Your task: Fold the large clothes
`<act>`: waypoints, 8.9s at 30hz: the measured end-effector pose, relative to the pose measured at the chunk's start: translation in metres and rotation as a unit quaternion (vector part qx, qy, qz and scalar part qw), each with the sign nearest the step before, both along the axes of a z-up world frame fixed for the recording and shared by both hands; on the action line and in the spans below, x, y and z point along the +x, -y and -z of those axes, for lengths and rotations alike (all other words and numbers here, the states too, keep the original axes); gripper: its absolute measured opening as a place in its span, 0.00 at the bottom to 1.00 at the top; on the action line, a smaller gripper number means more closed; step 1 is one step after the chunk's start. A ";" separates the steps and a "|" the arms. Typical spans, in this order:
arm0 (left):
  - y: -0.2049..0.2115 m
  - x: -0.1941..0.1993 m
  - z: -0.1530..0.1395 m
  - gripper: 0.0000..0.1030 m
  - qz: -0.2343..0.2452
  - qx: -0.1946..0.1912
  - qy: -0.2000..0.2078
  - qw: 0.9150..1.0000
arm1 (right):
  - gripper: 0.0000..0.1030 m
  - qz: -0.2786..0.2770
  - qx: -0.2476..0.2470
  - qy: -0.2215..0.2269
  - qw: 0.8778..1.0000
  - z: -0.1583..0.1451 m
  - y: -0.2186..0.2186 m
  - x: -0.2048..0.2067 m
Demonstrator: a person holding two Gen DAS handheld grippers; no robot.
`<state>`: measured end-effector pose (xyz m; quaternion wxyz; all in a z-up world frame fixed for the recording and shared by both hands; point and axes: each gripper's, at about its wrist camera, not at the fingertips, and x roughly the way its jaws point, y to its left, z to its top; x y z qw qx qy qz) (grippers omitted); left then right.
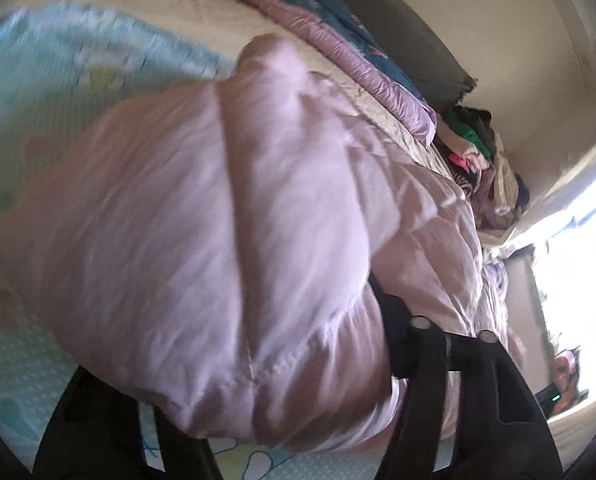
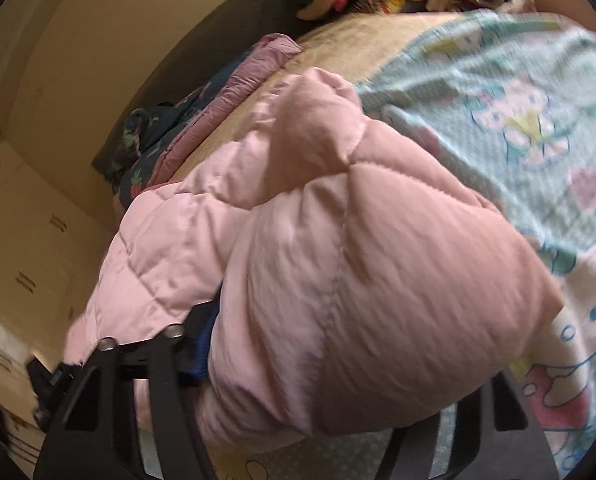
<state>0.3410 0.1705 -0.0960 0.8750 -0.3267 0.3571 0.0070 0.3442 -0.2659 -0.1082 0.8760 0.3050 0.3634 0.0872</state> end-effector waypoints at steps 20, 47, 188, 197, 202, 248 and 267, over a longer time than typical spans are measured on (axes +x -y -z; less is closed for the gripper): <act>0.023 -0.039 -0.071 0.33 0.025 0.115 0.043 0.992 | 0.31 -0.091 -0.202 0.114 0.968 -0.102 -0.045 -0.040; 0.024 -0.145 -0.081 0.33 0.041 0.122 0.053 0.990 | 0.31 -0.101 -0.230 0.123 0.960 -0.121 -0.048 -0.161; 0.122 -0.345 -0.052 0.91 0.130 0.225 0.084 0.962 | 0.96 -0.107 -0.268 0.127 0.949 -0.093 -0.117 -0.389; 0.121 -0.342 -0.044 0.91 0.128 0.229 0.073 0.962 | 0.96 -0.127 -0.269 0.115 0.948 -0.078 -0.127 -0.384; 0.121 -0.340 -0.042 0.91 0.127 0.229 0.069 0.963 | 0.96 -0.132 -0.269 0.111 0.947 -0.075 -0.127 -0.382; 0.117 -0.344 -0.046 0.91 0.122 0.239 0.066 0.961 | 0.96 -0.129 -0.273 0.115 0.946 -0.079 -0.128 -0.385; 0.113 -0.344 -0.049 0.91 0.119 0.245 0.063 0.960 | 0.96 -0.131 -0.277 0.117 0.945 -0.081 -0.131 -0.384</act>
